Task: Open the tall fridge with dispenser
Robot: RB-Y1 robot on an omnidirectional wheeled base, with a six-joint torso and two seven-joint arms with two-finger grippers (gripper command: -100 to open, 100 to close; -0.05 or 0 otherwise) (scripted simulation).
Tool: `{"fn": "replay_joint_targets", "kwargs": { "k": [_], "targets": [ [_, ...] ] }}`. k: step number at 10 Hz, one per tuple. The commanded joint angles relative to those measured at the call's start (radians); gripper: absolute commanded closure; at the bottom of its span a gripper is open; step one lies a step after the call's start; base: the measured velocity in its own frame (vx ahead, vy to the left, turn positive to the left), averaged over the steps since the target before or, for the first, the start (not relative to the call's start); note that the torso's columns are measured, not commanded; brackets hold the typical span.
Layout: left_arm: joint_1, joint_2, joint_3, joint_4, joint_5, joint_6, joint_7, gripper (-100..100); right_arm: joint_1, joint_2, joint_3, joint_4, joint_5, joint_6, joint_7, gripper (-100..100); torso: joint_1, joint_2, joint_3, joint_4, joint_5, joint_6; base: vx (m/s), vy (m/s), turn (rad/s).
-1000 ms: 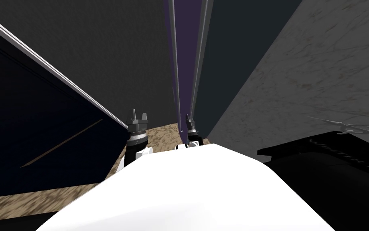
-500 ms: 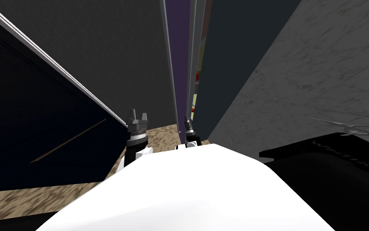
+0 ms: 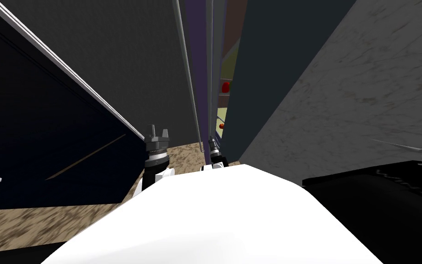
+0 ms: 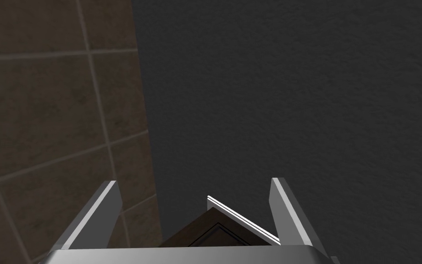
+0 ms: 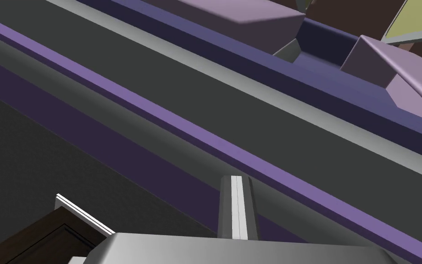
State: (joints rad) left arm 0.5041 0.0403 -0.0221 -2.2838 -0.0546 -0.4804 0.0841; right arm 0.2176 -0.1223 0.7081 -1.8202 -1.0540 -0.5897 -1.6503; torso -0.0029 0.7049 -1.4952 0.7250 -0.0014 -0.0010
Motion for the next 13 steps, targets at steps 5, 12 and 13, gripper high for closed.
{"fn": "replay_joint_targets", "kwargs": {
  "k": [5,12,13],
  "targets": [
    [0.0,0.0,0.0,0.0,0.0,0.0,0.0,0,-0.004,0.024,-0.002,-0.011,-0.009,0.027,0.023,100,0.0,-0.003,-0.003,0.0,0.0,0.001,-0.005,-0.002,-0.012],
    [0.0,0.0,0.0,0.0,0.0,0.0,0.0,0,-0.072,-0.038,0.04,0.001,0.097,0.042,0.107,-100,0.003,0.011,0.006,0.005,0.002,0.001,-0.001,0.042,-0.007],
    [0.0,0.0,0.0,0.0,0.0,0.0,0.0,0,-0.101,-0.055,0.051,0.009,0.132,0.054,0.135,-100,0.0,0.007,0.003,0.004,0.001,0.002,0.032,0.094,-0.056]
  ]
}}
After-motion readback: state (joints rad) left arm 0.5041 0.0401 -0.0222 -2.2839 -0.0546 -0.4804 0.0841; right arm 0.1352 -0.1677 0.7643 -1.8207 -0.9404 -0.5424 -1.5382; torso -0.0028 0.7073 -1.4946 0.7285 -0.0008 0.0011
